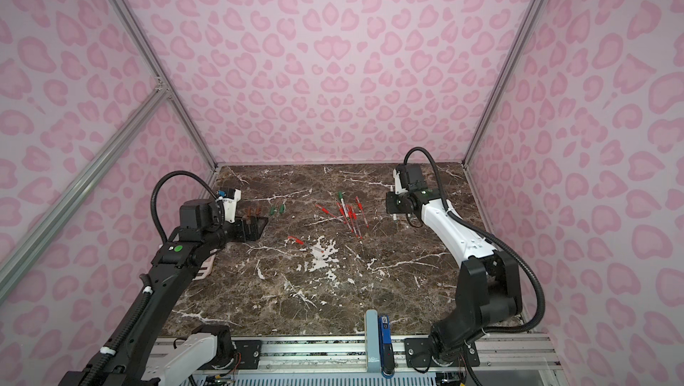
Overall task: Open the pen caps
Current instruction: 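Lay the uncapped marker beside the other uncapped markers with the right gripper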
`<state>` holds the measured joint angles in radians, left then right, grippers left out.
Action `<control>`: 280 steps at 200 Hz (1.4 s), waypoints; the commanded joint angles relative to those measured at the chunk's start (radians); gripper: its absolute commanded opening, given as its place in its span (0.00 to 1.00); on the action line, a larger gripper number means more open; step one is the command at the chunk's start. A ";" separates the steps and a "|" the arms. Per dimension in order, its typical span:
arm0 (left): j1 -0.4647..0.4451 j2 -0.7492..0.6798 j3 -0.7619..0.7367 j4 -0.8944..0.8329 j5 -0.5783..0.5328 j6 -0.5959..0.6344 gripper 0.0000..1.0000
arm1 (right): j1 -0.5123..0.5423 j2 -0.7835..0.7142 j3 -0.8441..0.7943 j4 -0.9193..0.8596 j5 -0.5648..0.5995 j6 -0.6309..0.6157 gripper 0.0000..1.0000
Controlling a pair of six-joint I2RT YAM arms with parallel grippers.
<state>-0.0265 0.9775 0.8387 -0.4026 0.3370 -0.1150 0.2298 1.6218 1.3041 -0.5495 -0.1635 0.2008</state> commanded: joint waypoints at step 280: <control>0.074 -0.015 -0.013 0.095 0.064 0.002 0.98 | -0.117 0.673 0.500 -0.185 0.052 -0.079 0.26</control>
<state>0.0456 0.9665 0.8268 -0.3431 0.3847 -0.1131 0.1120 2.2810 1.7973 -0.6823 -0.1349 0.1280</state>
